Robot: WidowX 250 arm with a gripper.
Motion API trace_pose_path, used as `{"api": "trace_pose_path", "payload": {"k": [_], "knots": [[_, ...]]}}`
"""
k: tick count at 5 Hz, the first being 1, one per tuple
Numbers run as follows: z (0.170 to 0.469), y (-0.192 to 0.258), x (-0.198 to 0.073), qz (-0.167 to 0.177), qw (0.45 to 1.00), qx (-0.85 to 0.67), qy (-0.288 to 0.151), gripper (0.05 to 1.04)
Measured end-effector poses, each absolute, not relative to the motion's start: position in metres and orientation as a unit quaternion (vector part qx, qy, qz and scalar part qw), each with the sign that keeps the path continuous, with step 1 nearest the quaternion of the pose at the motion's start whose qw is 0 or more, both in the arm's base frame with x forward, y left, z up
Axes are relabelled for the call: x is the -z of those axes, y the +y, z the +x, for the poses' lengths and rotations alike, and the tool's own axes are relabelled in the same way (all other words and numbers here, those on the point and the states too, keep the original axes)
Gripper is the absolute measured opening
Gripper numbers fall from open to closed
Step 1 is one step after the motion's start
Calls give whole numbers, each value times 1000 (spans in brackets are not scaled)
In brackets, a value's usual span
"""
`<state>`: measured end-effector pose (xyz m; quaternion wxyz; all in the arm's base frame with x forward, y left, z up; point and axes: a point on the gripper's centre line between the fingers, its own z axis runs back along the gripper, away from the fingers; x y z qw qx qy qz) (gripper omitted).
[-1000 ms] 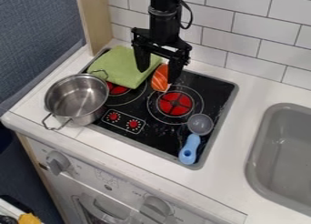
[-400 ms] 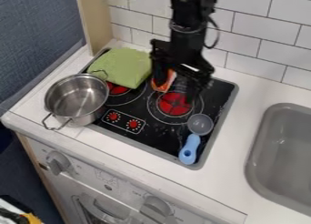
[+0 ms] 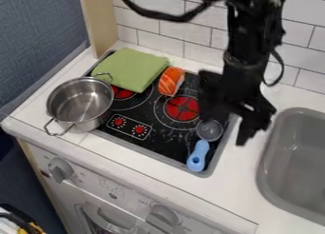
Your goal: Place the blue object on the right burner
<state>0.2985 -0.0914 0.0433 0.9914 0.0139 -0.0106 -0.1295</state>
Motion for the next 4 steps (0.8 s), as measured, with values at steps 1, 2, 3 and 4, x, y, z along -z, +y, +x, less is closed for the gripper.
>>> {"api": "trace_pose_path", "payload": {"k": [1, 2, 3, 4], "knots": [[286, -104, -27, 10, 995, 98, 15, 1000], [280, -96, -23, 30, 998, 55, 23, 1000], [276, -93, -20, 37, 998, 53, 24, 1000], [272, -97, -36, 14, 997, 77, -16, 1000]]}}
